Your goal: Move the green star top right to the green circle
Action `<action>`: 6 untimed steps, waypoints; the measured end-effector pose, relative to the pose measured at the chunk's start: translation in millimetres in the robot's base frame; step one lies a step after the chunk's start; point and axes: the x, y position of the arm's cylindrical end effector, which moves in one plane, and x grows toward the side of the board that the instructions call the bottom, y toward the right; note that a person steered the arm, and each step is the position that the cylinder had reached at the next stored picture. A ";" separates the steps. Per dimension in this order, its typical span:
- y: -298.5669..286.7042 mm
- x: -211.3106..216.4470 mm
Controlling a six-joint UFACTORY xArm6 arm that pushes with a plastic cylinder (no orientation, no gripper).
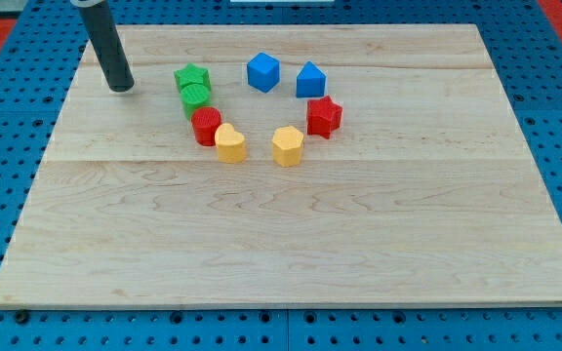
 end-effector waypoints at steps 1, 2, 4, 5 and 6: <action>7.8 -4.4; 20.5 -4.6; 61.1 -8.6; 84.0 -8.8; 99.7 -11.8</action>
